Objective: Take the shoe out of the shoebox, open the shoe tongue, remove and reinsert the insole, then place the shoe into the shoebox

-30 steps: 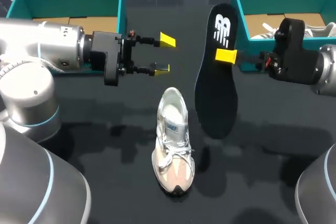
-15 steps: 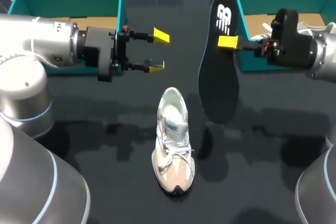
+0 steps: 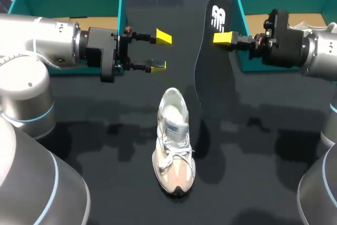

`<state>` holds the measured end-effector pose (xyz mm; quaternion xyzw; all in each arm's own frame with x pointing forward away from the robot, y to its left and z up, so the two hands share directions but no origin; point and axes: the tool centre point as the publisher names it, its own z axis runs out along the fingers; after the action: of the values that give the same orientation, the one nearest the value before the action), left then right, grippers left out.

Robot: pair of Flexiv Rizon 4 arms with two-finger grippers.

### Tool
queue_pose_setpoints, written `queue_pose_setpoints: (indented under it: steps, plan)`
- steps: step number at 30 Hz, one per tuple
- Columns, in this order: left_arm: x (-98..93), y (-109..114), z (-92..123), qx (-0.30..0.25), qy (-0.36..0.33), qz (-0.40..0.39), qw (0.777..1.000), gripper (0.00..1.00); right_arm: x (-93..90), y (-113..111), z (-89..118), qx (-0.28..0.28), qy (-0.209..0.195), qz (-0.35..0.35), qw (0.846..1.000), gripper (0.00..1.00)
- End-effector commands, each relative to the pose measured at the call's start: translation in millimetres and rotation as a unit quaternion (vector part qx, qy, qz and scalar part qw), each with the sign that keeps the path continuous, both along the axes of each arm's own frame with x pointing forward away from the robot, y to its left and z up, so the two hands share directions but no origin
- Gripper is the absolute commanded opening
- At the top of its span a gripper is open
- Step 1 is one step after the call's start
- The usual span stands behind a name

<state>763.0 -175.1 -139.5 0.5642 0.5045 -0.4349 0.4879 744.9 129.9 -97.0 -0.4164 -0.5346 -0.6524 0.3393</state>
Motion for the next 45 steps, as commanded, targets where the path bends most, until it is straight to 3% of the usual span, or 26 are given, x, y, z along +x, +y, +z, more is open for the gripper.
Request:
queue_pose_setpoints:
  steps: [1, 9, 16, 21, 23, 34, 45]
  plan:
    - [-4.0, -4.6, -3.7, -0.011, 0.001, 0.005, 1.000, 1.00, 16.4, 14.9, -11.6, 0.004, 0.029, 0.010, 1.000, 0.00]
    - [-6.2, -6.2, -2.4, -0.022, 0.004, 0.002, 1.000, 1.00, 36.2, 17.7, -34.9, 0.009, 0.098, 0.008, 0.995, 0.00]
    - [-1.9, -13.0, -5.3, -0.023, -0.001, -0.003, 1.000, 1.00, 48.7, 24.6, -43.3, -0.010, 0.153, 0.002, 0.988, 0.00]
    - [3.8, -25.7, -11.9, -0.014, -0.003, -0.004, 1.000, 0.87, 53.5, 27.9, -46.8, -0.021, 0.179, -0.005, 0.984, 0.00]
    - [5.2, -28.8, -13.3, -0.013, -0.002, -0.003, 1.000, 0.77, 55.4, 29.1, -48.6, -0.027, 0.190, -0.009, 0.981, 0.00]
    - [12.0, -39.2, -18.3, -0.016, 0.005, 0.012, 1.000, 0.53, 64.5, 39.3, -58.2, -0.028, 0.214, -0.018, 0.976, 0.00]
    - [12.3, -41.8, -20.0, -0.021, 0.015, 0.017, 1.000, 0.43, 76.6, 50.5, -64.2, -0.027, 0.214, -0.014, 0.976, 0.00]
